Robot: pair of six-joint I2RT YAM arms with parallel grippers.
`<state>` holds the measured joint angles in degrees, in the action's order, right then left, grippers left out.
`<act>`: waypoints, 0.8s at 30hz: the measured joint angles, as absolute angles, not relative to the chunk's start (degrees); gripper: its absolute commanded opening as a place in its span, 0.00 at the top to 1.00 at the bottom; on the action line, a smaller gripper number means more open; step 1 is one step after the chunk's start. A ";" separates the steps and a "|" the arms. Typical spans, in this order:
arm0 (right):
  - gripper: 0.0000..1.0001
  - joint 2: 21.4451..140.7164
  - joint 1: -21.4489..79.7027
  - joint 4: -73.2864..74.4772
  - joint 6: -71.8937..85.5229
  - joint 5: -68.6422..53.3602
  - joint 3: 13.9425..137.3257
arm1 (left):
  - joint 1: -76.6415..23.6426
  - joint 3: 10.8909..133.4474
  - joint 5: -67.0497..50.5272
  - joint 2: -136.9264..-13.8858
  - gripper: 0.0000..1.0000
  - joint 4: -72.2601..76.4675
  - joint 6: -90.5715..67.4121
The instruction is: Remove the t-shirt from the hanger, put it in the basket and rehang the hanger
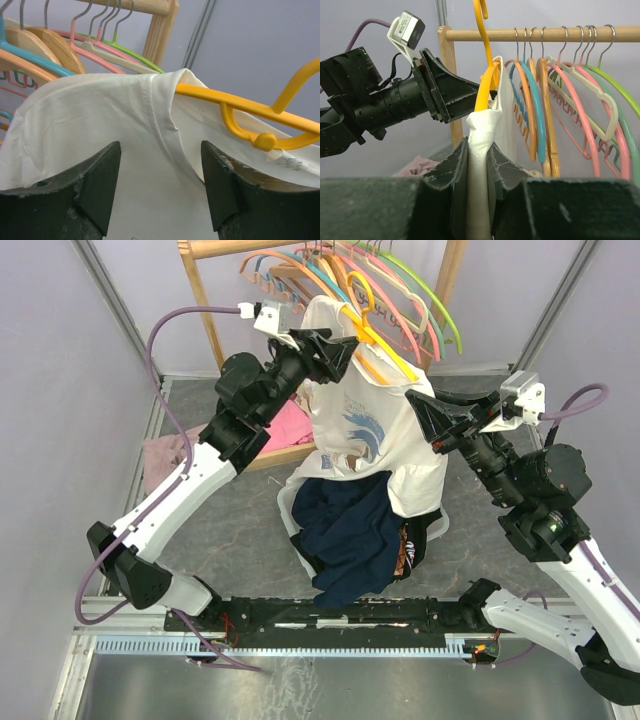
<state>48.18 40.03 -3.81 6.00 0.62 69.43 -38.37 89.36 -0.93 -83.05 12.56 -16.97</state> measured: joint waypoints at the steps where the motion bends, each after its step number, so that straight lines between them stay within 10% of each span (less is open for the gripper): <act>1: 0.98 48.18 40.03 -3.86 6.11 0.62 69.36 | -38.70 89.41 -0.40 -83.31 0.38 12.53 -16.91; 10: 0.98 48.14 40.03 -3.90 6.39 0.69 68.18 | -40.07 89.73 1.91 -84.44 0.96 12.58 -16.27; 24: 0.98 48.16 40.03 -7.55 7.88 2.48 62.33 | -42.26 85.67 -0.21 -81.08 0.97 12.08 -13.04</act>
